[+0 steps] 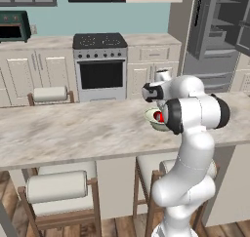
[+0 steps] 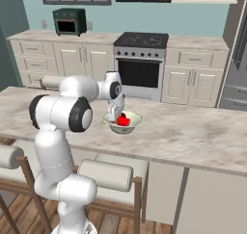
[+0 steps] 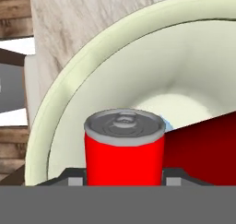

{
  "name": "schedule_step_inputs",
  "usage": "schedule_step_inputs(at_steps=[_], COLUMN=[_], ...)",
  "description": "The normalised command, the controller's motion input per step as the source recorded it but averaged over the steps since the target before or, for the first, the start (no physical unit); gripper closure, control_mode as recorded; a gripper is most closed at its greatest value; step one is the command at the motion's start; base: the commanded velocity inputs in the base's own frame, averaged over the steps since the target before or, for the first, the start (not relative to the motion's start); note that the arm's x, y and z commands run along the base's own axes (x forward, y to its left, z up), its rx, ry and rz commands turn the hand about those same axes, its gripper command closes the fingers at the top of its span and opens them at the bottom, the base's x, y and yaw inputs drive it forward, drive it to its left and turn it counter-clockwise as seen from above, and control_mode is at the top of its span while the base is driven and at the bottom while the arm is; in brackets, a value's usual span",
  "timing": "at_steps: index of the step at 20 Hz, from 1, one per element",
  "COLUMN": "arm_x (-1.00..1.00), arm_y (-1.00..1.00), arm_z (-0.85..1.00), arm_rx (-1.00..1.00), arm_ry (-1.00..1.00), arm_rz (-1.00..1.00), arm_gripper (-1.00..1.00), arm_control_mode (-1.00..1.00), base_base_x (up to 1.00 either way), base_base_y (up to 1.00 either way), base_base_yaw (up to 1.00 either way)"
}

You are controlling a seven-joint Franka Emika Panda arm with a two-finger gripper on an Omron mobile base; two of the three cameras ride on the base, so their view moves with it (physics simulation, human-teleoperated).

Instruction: Open the fridge, grab two sodas, and place both sodas inside the bowl with ice on the dining counter.

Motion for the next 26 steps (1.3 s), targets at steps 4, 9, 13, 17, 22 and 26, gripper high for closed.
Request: schedule_step_inputs(at_steps=[4, 9, 13, 17, 22, 26], arm_x=[0.13, 0.00, -0.37, -0.39, -0.15, 0.00], arm_y=[0.00, 0.00, 0.05, 0.00, 0.00, 0.00], arm_z=[-0.14, -0.10, -0.08, -0.03, 0.00, 0.03], arm_rx=[-0.01, -0.02, -0.07, -0.05, -0.04, -0.02], arm_ry=[0.00, -0.02, -0.06, -0.06, -0.07, -0.07], arm_rz=[0.04, 0.05, 0.02, 0.00, 0.01, 0.03], arm_gripper=[1.00, 1.00, -1.00, -1.00, -1.00, -1.00], arm_control_mode=[-1.00, -1.00, -1.00, -1.00, -1.00, -1.00], base_base_x=[0.00, 0.00, 0.00, 0.00, 0.00, 0.00], base_base_y=[0.00, 0.00, 0.00, 0.00, 0.00, 0.00], base_base_yaw=[0.00, 0.00, 0.00, 0.00, 0.00, 0.00])
